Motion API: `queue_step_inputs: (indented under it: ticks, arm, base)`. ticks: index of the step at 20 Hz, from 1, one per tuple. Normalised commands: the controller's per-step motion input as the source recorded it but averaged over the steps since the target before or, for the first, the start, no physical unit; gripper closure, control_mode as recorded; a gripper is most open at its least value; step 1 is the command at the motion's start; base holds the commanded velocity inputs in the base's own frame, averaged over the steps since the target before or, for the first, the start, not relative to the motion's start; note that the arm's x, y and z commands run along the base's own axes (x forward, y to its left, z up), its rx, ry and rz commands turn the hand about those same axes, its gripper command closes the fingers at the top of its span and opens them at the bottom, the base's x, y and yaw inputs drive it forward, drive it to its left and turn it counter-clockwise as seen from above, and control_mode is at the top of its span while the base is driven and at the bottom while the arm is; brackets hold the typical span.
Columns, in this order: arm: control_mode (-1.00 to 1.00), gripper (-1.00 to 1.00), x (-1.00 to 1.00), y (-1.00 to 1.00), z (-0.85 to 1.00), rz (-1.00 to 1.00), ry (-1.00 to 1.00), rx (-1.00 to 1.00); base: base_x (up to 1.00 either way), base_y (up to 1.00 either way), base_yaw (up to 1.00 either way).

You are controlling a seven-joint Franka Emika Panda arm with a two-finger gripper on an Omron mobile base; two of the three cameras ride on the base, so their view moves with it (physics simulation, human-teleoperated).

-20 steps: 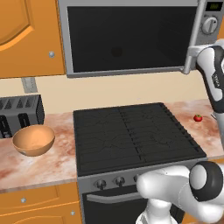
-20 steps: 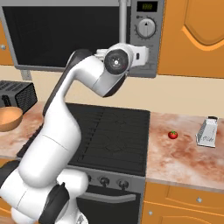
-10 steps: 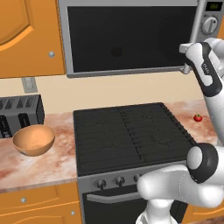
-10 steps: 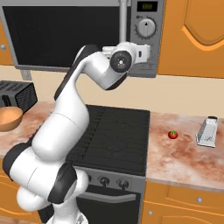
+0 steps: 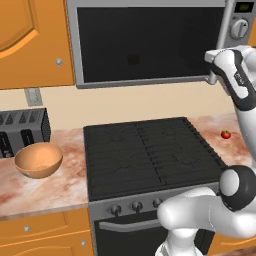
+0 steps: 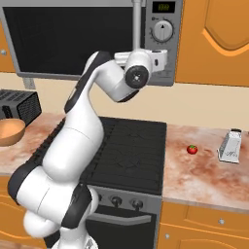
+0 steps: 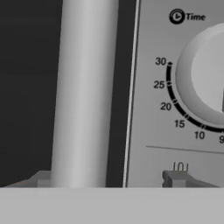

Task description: Open the microwave door.

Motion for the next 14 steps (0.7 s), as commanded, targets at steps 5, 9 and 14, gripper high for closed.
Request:
queue_step_inputs:
  ticks: [5, 9, 14]
  arm:
    - [-1.0, 1.0, 0.05, 0.0, 0.0, 0.0, 0.01, 0.0]
    - [-1.0, 1.0, -0.5, 0.0, -0.01, 0.04, 0.13, 0.0]
    - [-1.0, 1.0, -0.99, -0.05, 0.06, 0.11, 0.12, 0.0]
  base:
    - [0.0, 0.0, 0.0]
    - [0.0, 0.0, 0.0]
    - [0.0, 0.0, 0.0]
